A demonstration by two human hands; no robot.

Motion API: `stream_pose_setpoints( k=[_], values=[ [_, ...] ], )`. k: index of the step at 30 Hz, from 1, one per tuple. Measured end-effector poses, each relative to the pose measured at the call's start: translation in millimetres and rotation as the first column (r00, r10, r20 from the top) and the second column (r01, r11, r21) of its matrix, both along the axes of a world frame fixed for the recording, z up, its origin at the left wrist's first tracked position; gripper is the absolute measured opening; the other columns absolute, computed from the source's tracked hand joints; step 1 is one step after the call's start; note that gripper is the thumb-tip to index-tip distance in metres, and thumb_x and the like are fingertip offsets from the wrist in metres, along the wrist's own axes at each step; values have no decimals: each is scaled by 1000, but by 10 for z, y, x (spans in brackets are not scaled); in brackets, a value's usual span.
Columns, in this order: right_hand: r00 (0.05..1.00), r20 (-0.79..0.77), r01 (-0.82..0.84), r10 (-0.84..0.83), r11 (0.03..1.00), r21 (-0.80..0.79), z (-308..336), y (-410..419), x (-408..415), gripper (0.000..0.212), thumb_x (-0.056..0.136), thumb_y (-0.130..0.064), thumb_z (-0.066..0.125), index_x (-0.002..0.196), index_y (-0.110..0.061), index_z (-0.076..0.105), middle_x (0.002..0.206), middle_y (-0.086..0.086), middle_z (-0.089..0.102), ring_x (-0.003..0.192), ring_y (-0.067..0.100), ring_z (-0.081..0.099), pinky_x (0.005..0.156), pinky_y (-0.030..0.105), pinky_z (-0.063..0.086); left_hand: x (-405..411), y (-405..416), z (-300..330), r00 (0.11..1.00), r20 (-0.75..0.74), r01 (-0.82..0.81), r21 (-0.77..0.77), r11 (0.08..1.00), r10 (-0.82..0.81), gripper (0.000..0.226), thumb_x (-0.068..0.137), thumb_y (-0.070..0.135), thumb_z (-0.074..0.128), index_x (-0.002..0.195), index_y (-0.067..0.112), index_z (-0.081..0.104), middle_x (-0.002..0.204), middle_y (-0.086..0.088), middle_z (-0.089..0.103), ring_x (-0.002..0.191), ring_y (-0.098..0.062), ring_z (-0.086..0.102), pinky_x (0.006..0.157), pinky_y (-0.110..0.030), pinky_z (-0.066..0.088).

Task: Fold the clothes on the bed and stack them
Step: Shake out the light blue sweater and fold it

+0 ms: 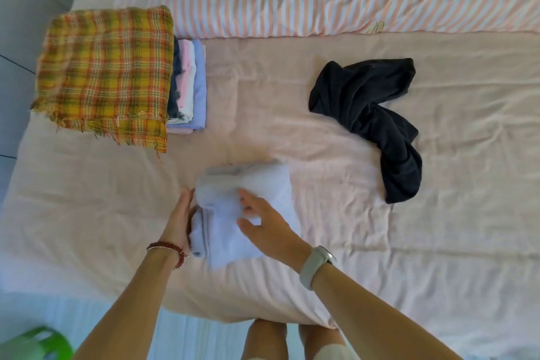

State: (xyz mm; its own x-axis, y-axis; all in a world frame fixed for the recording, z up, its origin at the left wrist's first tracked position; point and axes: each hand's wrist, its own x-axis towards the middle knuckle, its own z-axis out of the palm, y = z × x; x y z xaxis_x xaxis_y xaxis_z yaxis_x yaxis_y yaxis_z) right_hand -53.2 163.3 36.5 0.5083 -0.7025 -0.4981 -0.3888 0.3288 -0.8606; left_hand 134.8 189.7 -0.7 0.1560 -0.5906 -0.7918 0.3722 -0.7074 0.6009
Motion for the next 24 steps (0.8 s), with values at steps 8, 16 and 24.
stream_pose_setpoints(
  k=[8,16,24],
  values=[
    [973,-228,-122,27,902,-414,-191,-59,-180,52,90,5,35,136,-16,46,130,3,54,124,18,43,102,29,29,-369,-102,163,764,621,364,-194,911,-173,35,78,37,68,105,38,46,94,29,60,88,14,56,69,-5,42],
    [898,-367,-45,-245,777,-628,-180,-151,-231,49,88,-12,44,137,-19,46,140,14,41,129,37,35,106,55,27,-442,-342,235,787,573,414,-212,885,-231,15,97,25,44,95,27,59,93,11,63,86,6,59,80,-17,45],
    [723,-690,-506,24,698,-506,-705,-245,108,54,90,-46,32,144,-38,27,155,3,19,142,38,12,101,70,16,-5,-290,-259,569,806,176,75,982,-163,25,95,32,46,90,8,48,71,2,50,82,-30,53,64,-28,32]
  ],
)
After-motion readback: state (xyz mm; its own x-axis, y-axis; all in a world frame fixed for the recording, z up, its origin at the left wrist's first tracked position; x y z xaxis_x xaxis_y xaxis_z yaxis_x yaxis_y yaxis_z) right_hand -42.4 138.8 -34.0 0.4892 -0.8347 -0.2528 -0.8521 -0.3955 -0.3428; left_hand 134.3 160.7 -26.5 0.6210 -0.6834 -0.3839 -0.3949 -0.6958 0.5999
